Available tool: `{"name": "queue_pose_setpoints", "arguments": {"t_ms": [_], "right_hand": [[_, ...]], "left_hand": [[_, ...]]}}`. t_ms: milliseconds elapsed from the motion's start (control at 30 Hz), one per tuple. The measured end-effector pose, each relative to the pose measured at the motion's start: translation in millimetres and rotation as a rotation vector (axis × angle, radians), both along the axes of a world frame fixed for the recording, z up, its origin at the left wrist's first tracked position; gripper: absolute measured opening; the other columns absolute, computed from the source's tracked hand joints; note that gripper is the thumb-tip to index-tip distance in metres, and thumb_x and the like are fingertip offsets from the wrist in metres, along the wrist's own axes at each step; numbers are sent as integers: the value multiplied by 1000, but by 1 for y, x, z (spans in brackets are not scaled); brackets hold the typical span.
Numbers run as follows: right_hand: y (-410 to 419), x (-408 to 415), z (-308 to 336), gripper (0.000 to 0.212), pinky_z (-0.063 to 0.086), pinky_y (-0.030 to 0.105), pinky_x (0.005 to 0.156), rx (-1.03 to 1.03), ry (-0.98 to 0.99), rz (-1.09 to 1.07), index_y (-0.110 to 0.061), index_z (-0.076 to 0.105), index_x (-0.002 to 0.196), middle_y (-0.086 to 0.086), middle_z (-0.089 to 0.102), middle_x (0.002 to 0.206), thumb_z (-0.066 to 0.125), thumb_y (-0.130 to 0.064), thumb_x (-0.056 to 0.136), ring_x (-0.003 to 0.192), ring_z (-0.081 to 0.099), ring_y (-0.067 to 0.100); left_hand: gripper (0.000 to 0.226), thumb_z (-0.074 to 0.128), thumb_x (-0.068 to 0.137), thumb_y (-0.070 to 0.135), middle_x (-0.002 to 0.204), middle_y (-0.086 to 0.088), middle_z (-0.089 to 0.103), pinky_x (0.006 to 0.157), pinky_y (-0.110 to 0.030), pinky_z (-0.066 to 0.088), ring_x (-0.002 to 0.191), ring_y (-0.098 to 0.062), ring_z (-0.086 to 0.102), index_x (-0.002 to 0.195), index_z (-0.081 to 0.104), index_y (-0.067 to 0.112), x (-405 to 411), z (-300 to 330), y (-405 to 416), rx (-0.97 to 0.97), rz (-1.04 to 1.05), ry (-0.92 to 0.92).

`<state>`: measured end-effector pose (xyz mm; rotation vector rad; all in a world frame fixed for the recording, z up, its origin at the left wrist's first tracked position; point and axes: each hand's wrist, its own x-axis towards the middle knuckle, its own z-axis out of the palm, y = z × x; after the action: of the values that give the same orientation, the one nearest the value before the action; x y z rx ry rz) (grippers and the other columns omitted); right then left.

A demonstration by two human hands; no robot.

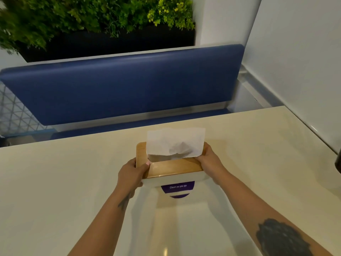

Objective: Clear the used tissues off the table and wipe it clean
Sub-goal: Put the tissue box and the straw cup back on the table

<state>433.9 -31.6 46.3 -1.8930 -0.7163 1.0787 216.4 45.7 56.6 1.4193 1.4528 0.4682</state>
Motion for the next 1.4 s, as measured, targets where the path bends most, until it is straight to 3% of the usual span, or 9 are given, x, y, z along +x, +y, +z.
{"name": "queue_pose_setpoints", "arguments": {"t_ms": [100, 267, 533, 733, 933, 1167, 1400], "right_hand": [[4, 1, -4, 74, 42, 31, 86, -22, -25, -14, -25, 28, 144, 1, 50, 133, 64, -47, 83, 109, 51, 20], [11, 4, -11, 72, 39, 29, 86, -30, -53, -13, -24, 29, 145, 2, 48, 138, 62, -46, 85, 113, 50, 21], [14, 7, -26, 69, 39, 30, 85, -36, -38, -15, -28, 31, 143, 1, 49, 136, 63, -46, 84, 106, 48, 17], [13, 5, -26, 89, 43, 32, 89, -17, -31, -23, -31, 33, 142, -2, 51, 133, 59, -60, 62, 113, 51, 20], [17, 9, -37, 67, 44, 32, 89, 12, -38, -23, -31, 33, 143, -2, 52, 134, 63, -44, 84, 113, 52, 19], [16, 7, -37, 59, 42, 29, 86, 47, -105, -28, -29, 34, 143, -2, 53, 132, 58, -41, 90, 109, 52, 17], [16, 8, -41, 62, 43, 32, 91, 2, -158, -22, -27, 26, 148, -2, 50, 138, 53, -37, 93, 117, 51, 22]], "left_hand": [[27, 58, 91, 28, 88, 7, 58, 77, -45, 56, 92, -27, 59, 115, 54, 17, -4, -5, -2, -25, 4, -43], [14, 58, 91, 27, 88, 6, 60, 79, -49, 56, 92, -28, 60, 103, 52, 24, -4, -12, -2, -43, -7, -67], [31, 58, 91, 27, 93, 3, 62, 77, -47, 57, 85, -24, 61, 120, 57, 16, -3, -18, 0, -33, -14, -37], [38, 57, 91, 30, 101, 2, 62, 77, -45, 57, 88, -23, 61, 127, 54, 18, -5, -22, 2, -14, -20, -22], [44, 56, 91, 35, 107, 0, 63, 79, -45, 56, 85, -21, 62, 131, 51, 18, -5, -25, 7, 18, -32, 1], [40, 56, 91, 36, 104, 3, 62, 85, -46, 54, 93, -22, 61, 128, 53, 20, -4, -29, 10, 21, -39, -7], [39, 54, 92, 37, 109, 1, 63, 89, -45, 51, 96, -22, 59, 128, 53, 21, -4, -30, 11, 45, -63, -18]]}}
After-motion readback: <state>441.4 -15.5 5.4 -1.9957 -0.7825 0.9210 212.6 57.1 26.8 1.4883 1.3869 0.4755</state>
